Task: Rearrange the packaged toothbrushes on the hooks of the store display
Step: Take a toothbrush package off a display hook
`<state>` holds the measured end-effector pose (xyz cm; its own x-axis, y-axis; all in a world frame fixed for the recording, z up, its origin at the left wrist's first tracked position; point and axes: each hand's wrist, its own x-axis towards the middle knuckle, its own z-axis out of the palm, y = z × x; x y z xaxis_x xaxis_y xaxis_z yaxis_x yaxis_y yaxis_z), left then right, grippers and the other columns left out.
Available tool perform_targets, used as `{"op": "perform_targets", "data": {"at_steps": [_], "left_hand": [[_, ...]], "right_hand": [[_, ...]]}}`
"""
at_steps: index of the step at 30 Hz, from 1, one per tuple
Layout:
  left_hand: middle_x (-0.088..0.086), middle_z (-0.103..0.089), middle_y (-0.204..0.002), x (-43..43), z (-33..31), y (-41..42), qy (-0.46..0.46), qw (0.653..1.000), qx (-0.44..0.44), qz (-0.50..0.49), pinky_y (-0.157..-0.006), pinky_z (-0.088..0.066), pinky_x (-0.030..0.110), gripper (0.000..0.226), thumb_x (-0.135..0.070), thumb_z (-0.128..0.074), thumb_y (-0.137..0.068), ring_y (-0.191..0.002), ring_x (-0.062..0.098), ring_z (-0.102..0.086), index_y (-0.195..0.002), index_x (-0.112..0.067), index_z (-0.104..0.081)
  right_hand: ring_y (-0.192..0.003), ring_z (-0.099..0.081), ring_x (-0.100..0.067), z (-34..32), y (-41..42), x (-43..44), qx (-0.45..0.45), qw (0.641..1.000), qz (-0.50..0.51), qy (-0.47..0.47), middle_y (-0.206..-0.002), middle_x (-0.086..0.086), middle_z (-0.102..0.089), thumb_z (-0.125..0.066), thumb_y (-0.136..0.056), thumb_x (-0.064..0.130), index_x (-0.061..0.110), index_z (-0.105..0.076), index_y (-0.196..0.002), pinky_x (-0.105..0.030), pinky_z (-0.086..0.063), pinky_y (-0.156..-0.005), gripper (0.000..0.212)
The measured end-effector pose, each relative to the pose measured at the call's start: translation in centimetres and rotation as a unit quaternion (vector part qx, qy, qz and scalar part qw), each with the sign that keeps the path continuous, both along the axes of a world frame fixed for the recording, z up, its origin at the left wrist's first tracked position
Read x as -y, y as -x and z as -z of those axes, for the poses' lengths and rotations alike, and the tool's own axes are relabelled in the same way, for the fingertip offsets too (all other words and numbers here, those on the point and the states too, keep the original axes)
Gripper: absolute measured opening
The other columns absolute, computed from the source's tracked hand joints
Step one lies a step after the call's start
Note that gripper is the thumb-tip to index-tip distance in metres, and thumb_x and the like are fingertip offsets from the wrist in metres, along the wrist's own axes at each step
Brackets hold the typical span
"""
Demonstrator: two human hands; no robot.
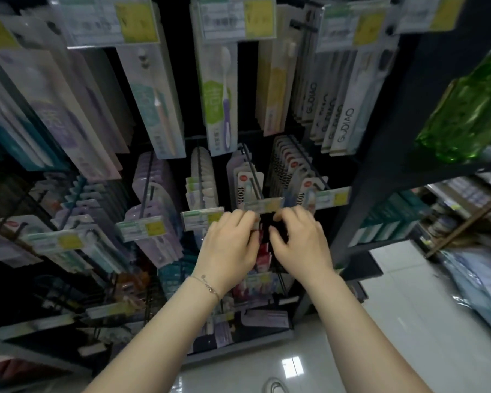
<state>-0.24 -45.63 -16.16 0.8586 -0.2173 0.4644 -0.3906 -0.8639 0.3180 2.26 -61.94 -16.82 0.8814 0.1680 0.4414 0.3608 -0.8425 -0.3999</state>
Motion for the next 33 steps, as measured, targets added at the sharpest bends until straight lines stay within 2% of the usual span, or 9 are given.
{"op": "perform_targets", "data": {"at_steps": [5,8,12,19,24,27,30,33], "left_hand": [[0.002,-0.058,-0.097,2.1,2.5,-0.5,-0.041,0.999,-0.021,-0.002,-0.07,-0.05,0.042,0.02,-0.021,-0.052,-0.094,-0.087,0.025,-0.057,-0.112,-0.015,-0.059],[0.002,-0.06,-0.098,3.7,3.7,-1.0,-0.018,0.998,-0.057,-0.019,-0.069,-0.052,0.044,0.026,-0.027,-0.044,-0.092,-0.087,0.026,-0.058,-0.111,-0.015,-0.058],[0.0,-0.061,-0.1,6.3,6.2,-1.9,0.01,0.994,-0.1,-0.048,-0.072,-0.052,0.044,0.023,-0.022,-0.057,-0.09,-0.09,0.023,-0.059,-0.112,-0.018,-0.059],[-0.001,-0.06,-0.108,9.3,8.4,-5.3,0.024,0.983,-0.157,-0.089,-0.078,-0.05,0.041,0.028,-0.024,-0.056,-0.092,-0.098,0.023,-0.059,-0.12,-0.02,-0.055],[0.001,-0.059,-0.121,10.5,8.7,-8.1,0.105,0.97,-0.189,-0.107,-0.088,-0.052,0.042,0.034,-0.024,-0.054,-0.095,-0.109,0.021,-0.059,-0.129,-0.02,-0.054],[0.003,-0.057,-0.129,11.3,8.3,-9.3,0.153,0.962,-0.195,-0.116,-0.095,-0.051,0.039,0.039,-0.021,-0.054,-0.097,-0.116,0.021,-0.057,-0.135,-0.019,-0.05],[0.0,-0.056,-0.129,12.1,7.9,-10.5,0.212,0.955,-0.177,-0.108,-0.094,-0.051,0.035,0.039,-0.02,-0.056,-0.098,-0.115,0.015,-0.057,-0.137,-0.02,-0.049],[-0.004,-0.055,-0.127,13.1,7.5,-11.6,0.296,0.934,-0.161,-0.119,-0.096,-0.048,0.026,0.036,-0.018,-0.055,-0.099,-0.113,0.009,-0.055,-0.135,-0.02,-0.048]], "right_hand": [[-0.098,-0.055,-0.024,2.0,-1.0,1.8,-0.042,0.999,-0.015,0.008,-0.098,0.0,-0.058,-0.061,-0.089,0.027,0.017,-0.06,-0.099,-0.04,-0.045,-0.082,0.014],[-0.096,-0.057,-0.025,3.1,-1.8,2.8,-0.06,0.997,-0.037,0.026,-0.096,-0.001,-0.059,-0.062,-0.088,0.025,0.016,-0.06,-0.098,-0.041,-0.047,-0.08,0.013],[-0.096,-0.057,-0.026,4.6,-3.3,4.5,-0.104,0.993,-0.044,0.04,-0.099,-0.003,-0.059,-0.06,-0.088,0.027,0.016,-0.059,-0.098,-0.04,-0.048,-0.078,0.014],[-0.11,-0.051,-0.024,6.3,-7.1,7.2,-0.19,0.98,-0.044,0.038,-0.117,-0.004,-0.055,-0.057,-0.092,0.031,0.017,-0.061,-0.114,-0.038,-0.047,-0.089,0.026],[-0.119,-0.045,-0.03,7.2,-8.9,8.8,-0.208,0.978,-0.022,0.01,-0.121,-0.013,-0.056,-0.054,-0.093,0.026,0.012,-0.059,-0.12,-0.037,-0.048,-0.092,0.031],[-0.119,-0.046,-0.028,7.6,-10.0,9.5,-0.231,0.973,-0.005,-0.011,-0.12,-0.013,-0.059,-0.052,-0.094,0.03,0.011,-0.058,-0.124,-0.035,-0.05,-0.088,0.036],[-0.109,-0.055,-0.031,7.5,-10.6,9.9,-0.246,0.969,-0.004,-0.031,-0.115,-0.014,-0.06,-0.055,-0.095,0.03,0.008,-0.059,-0.122,-0.036,-0.053,-0.082,0.035],[-0.098,-0.061,-0.029,7.2,-11.3,10.3,-0.254,0.962,-0.024,-0.093,-0.106,-0.011,-0.064,-0.056,-0.095,0.025,0.011,-0.061,-0.117,-0.036,-0.055,-0.08,0.027]]}}
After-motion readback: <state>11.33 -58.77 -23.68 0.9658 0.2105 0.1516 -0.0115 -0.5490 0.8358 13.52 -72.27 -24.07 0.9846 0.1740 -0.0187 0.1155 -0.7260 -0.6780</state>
